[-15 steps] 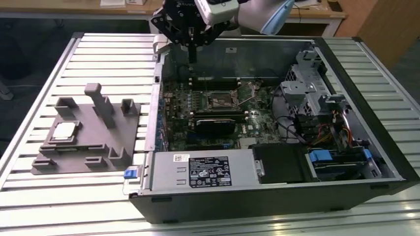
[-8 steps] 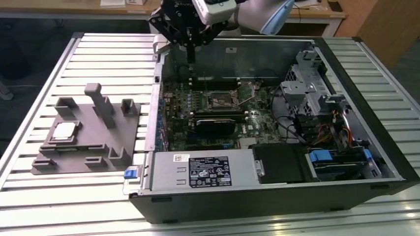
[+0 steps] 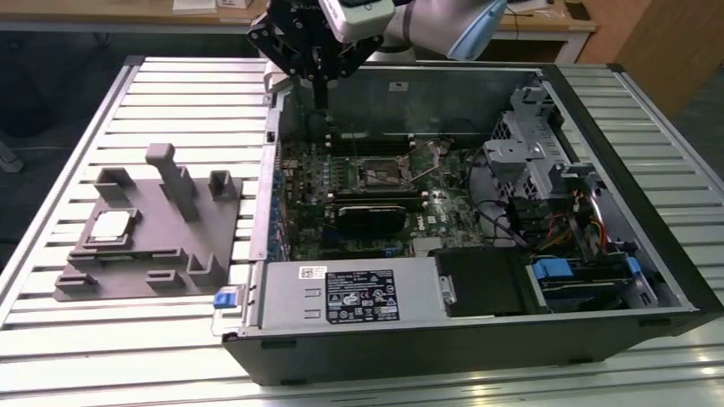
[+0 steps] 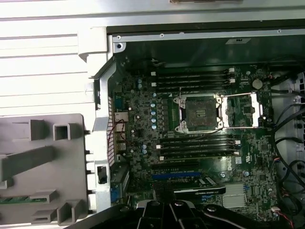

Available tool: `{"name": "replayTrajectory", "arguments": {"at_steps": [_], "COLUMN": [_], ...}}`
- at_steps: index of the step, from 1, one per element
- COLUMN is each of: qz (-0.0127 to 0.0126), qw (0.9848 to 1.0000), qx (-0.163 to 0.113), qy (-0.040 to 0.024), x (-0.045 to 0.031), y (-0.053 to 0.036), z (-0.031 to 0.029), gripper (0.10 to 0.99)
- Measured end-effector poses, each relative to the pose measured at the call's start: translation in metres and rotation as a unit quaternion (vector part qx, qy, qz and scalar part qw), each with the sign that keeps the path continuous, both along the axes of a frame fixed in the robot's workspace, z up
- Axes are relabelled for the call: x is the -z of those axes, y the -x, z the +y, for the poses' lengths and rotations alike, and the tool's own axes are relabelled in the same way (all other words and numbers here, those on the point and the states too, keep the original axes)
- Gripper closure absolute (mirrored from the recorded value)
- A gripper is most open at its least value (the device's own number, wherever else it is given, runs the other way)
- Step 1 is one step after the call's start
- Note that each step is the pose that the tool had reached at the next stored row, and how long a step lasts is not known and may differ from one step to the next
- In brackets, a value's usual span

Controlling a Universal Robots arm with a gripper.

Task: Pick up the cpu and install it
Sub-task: 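Reach for the cpu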

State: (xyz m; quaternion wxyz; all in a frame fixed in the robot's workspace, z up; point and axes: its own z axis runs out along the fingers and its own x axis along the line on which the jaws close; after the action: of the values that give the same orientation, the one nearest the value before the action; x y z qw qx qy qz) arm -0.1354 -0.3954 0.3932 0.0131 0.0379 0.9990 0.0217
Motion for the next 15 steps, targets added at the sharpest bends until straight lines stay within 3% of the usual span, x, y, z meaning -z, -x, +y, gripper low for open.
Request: {"name": "replayTrajectory", "arguments": {"at_steps": [15], "qz": [0.0000], "qw": [1.0000], "qx": [0.000], "qy": [0.0000], "x": [0.0000], "y": [0.0220], "z": [0.0000], "gripper": [0.980]}}
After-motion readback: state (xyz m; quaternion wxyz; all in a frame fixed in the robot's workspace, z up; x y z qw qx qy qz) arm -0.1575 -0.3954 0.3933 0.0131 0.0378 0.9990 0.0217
